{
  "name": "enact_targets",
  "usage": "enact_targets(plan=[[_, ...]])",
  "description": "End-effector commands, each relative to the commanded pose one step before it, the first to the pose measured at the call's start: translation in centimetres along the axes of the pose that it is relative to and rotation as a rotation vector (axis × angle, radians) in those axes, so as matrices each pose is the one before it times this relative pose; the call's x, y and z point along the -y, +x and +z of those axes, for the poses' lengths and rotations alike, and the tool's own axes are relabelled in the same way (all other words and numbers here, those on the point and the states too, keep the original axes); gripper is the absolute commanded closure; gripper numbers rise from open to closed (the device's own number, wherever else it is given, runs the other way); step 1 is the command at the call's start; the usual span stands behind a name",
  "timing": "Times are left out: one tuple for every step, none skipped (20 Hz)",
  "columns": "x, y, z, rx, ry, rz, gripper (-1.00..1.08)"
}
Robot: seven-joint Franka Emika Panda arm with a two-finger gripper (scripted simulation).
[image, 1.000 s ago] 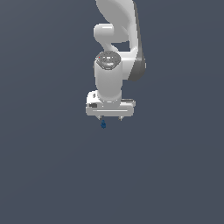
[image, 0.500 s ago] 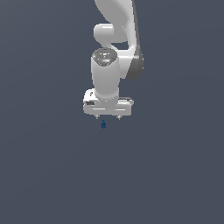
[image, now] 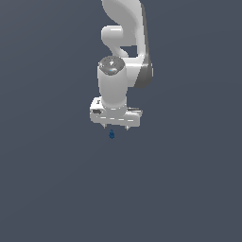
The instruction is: Pick up the object and move it to a goal position.
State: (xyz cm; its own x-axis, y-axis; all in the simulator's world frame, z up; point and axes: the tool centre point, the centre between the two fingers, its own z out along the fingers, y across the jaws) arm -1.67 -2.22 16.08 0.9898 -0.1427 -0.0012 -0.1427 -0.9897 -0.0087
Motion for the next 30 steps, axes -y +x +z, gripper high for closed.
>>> enact_targets(plan=[[-0.327, -0.38, 0.731, 0.0006, 0.00044, 0.04586, -0.92], [-0.166, -0.176, 0.339, 0.00008, 0.00015, 0.02216, -0.92], [-0.185, -0.189, 0.363, 0.00007, 0.00009, 0.02389, -0.92], [-0.206, -0.201, 0.384, 0.00004, 0.00002, 0.02562, -0.92], [-0.229, -0.213, 0.405, 0.0, -0.00007, 0.02738, -0.92], [-0.254, -0.224, 0.426, -0.00005, -0.00018, 0.02915, -0.92], [-0.279, -0.233, 0.443, -0.00012, -0.0003, 0.03079, -0.92], [-0.283, -0.223, 0.427, -0.00018, -0.00041, 0.03007, -0.92], [-0.278, -0.206, 0.397, -0.00024, -0.00048, 0.02841, -0.92], [-0.27, -0.19, 0.369, -0.00029, -0.00054, 0.02674, -0.92], [-0.26, -0.174, 0.341, -0.00033, -0.00057, 0.02503, -0.92], [-0.249, -0.158, 0.314, -0.00036, -0.0006, 0.02335, -0.92], [-0.237, -0.143, 0.288, -0.00038, -0.0006, 0.02164, -0.92], [-0.222, -0.129, 0.262, -0.0004, -0.0006, 0.01992, -0.92], [-0.208, -0.115, 0.237, -0.0004, -0.00058, 0.01822, -0.92], [-0.191, -0.102, 0.213, -0.00039, -0.00055, 0.01649, -0.92], [-0.173, -0.089, 0.189, -0.00038, -0.00052, 0.01476, -0.92], [-0.155, -0.077, 0.165, -0.00036, -0.00047, 0.01303, -0.92], [-0.135, -0.066, 0.142, -0.00032, -0.00042, 0.01129, -0.92], [-0.117, -0.054, 0.12, -0.00029, -0.00037, 0.00958, -0.92], [-0.096, -0.044, 0.098, -0.00024, -0.00031, 0.00783, -0.92], [-0.075, -0.034, 0.076, -0.00019, -0.00024, 0.00609, -0.92], [-0.054, -0.024, 0.054, -0.00014, -0.00017, 0.00436, -0.92], [-0.031, -0.015, 0.032, -0.00009, -0.0001, 0.00258, -0.92], [-0.016, -0.002, 0.011, -0.00003, -0.00004, 0.00098, -0.92], [0.054, 0.017, -0.046, 0.00062, -0.00011, -0.00549, -0.92], [0.001, -0.002, 0.034, 0.0, 0.0, 0.0, -0.92], [0.003, -0.006, 0.101, 0.0, 0.0, 0.0, -0.92], [0.004, -0.011, 0.168, 0.0, 0.0, 0.0, -0.92], [-0.027, 0.003, 0.232, -0.00007, -0.00002, 0.00069, -0.92]])
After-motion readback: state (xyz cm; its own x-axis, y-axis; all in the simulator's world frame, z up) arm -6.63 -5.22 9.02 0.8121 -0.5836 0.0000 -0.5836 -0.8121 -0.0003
